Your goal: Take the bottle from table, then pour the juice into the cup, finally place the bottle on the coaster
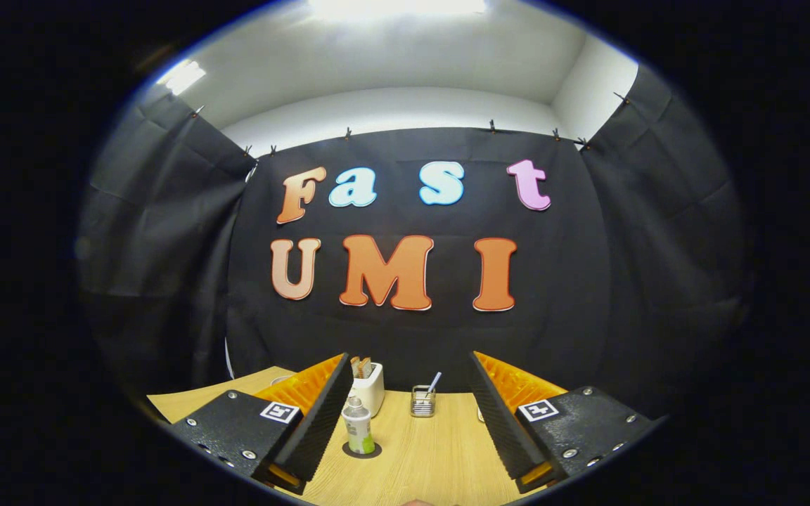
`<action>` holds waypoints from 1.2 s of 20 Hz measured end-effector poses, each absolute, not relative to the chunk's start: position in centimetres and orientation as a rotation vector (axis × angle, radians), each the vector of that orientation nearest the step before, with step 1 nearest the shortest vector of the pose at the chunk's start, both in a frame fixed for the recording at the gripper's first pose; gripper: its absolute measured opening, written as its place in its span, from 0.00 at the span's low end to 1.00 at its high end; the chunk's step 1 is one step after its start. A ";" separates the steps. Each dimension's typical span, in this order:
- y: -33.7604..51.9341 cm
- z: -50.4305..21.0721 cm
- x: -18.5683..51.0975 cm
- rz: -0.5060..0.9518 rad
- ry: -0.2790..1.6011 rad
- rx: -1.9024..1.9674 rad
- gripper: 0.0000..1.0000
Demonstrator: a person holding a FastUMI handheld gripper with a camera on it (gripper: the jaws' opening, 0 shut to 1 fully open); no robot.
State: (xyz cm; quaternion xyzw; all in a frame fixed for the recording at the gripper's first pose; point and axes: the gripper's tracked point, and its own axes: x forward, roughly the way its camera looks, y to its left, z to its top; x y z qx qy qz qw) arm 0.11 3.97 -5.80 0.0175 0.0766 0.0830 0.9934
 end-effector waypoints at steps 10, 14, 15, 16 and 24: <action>3.4 -1.2 -1.9 0.154 0.066 0.026 0.97; 4.5 -0.5 -2.5 0.198 0.063 0.086 0.97; 4.7 -0.5 -2.3 0.198 0.059 0.088 0.97; 4.6 -0.5 -2.1 0.191 0.055 0.081 0.97; 4.6 -0.4 -1.7 0.174 0.040 0.057 0.97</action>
